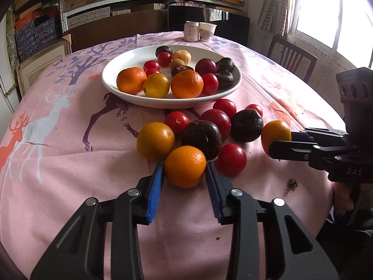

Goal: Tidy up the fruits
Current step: 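Grasp an orange with the left tool while the right tool grasps another orange, then lower both oranges onto the white plate and open both tools, then grasp a yellow-orange fruit with the left tool while the right tool grasps a dark mangosteen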

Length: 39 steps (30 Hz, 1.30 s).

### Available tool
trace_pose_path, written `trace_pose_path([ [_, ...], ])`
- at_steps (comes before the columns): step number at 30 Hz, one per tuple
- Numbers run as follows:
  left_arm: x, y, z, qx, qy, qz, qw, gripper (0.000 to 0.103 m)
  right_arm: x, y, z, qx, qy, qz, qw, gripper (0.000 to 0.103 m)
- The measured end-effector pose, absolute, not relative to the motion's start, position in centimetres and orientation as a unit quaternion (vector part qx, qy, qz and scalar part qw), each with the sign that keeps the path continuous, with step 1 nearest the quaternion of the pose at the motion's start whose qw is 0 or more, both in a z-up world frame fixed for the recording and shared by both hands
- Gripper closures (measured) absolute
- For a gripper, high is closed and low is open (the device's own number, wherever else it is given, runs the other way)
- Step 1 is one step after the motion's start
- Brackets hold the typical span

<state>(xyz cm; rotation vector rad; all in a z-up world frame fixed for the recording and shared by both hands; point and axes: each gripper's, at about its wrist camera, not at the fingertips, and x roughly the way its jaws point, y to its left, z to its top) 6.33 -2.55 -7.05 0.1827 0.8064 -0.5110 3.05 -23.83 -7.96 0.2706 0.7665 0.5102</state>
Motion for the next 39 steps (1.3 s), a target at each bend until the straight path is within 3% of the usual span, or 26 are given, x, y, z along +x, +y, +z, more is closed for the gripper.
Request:
trace_pose_path([
  [10, 5.1, -1.2, -2.4, 0.049, 0.331, -0.250, 0.909, 0.067, 3.4, -25.5, -4.7, 0.126, 0.337, 0.237, 0.902, 0.069],
  [15, 9.7, -2.7, 0.7, 0.052, 0.316, -0.247, 0.914, 0.067, 8.5, -26.0, -1.4, 0.112, 0.326, 0.214, 0.914, 0.069],
  [21, 17.0, -6.0, 0.7, 0.064, 0.343, -0.244, 0.905, 0.067, 16.5, -25.2, -0.7, 0.118, 0.350, 0.194, 0.909, 0.068],
  [22, 17.9, -6.3, 0.3, 0.065, 0.347, -0.240, 0.904, 0.060, 17.5, -25.1, -1.0, 0.117, 0.357, 0.190, 0.907, 0.068],
  [23, 18.4, -6.3, 0.0, 0.063, 0.349, -0.227, 0.907, 0.043, 18.1, -25.1, -1.4, 0.119, 0.363, 0.181, 0.906, 0.060],
  [24, 18.5, -6.0, 0.0, 0.055, 0.347, -0.218, 0.910, 0.038, 18.2, -25.4, -1.6, 0.130, 0.360, 0.170, 0.908, 0.051],
  [25, 18.4, -5.5, 0.0, 0.047, 0.343, -0.218, 0.912, 0.037, 17.9, -25.8, -1.9, 0.141, 0.356, 0.169, 0.908, 0.050],
  [32, 12.1, -2.3, -1.5, 0.105, 0.332, -0.232, 0.909, 0.036, 10.6, -26.0, -3.3, 0.099, 0.357, 0.193, 0.909, 0.050],
  [39, 9.0, 0.4, -4.7, 0.151, 0.352, -0.229, 0.895, 0.039, 4.3, -21.1, -5.4, -0.050, 0.338, 0.234, 0.910, 0.053],
])
